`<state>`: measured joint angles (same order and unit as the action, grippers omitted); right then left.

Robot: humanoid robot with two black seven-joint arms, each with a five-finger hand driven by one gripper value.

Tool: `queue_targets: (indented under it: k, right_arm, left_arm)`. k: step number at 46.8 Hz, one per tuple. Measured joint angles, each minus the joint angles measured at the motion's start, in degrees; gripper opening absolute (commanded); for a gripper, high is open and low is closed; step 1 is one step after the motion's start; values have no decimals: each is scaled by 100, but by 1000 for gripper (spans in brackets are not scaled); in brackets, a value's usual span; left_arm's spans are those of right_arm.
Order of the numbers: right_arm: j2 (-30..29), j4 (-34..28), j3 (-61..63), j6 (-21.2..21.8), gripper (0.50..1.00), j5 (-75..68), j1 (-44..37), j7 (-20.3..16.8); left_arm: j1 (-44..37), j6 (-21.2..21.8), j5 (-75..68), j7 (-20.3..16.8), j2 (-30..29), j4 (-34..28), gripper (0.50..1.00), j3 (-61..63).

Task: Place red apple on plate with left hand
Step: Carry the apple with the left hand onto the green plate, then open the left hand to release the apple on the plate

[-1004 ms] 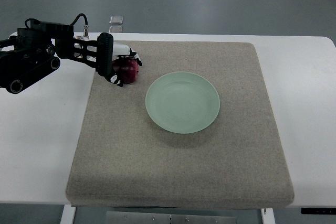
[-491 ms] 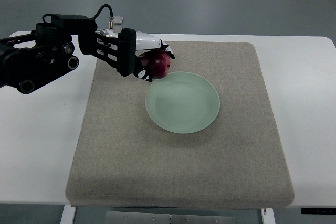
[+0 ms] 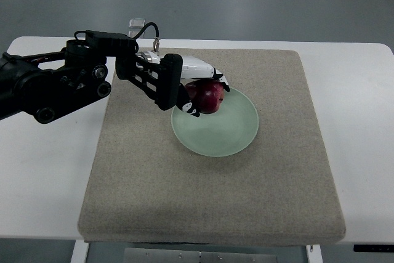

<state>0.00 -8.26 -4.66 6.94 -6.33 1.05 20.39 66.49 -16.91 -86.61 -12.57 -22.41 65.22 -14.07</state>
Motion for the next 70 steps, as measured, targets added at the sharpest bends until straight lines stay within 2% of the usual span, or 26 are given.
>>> queue_targets:
  k: [28, 31, 35, 37, 58, 70]
  right_arm:
    - [0, 0, 0, 0, 964, 0, 0, 0]
    - [0, 0, 0, 0, 964, 0, 0, 0]
    - [0, 0, 0, 0, 964, 0, 0, 0]
    - [0, 0, 0, 0, 964, 0, 0, 0]
    - [0, -2, 0, 0, 964, 0, 0, 0]
    - [0, -1, 0, 0, 964, 0, 0, 0]
  left_arm:
    - [-269, 48, -77, 25, 534, -371, 853, 89]
    - [-269, 48, -77, 23, 536, -379, 883, 89]
    - [-271, 55, -77, 23, 536, -379, 896, 89]
    - [-276, 56, -77, 23, 536, -379, 923, 89]
    - [-310, 57, -58, 18, 508, -403, 958, 76]
    - [-237, 57, -29, 17, 395, -774, 960, -15]
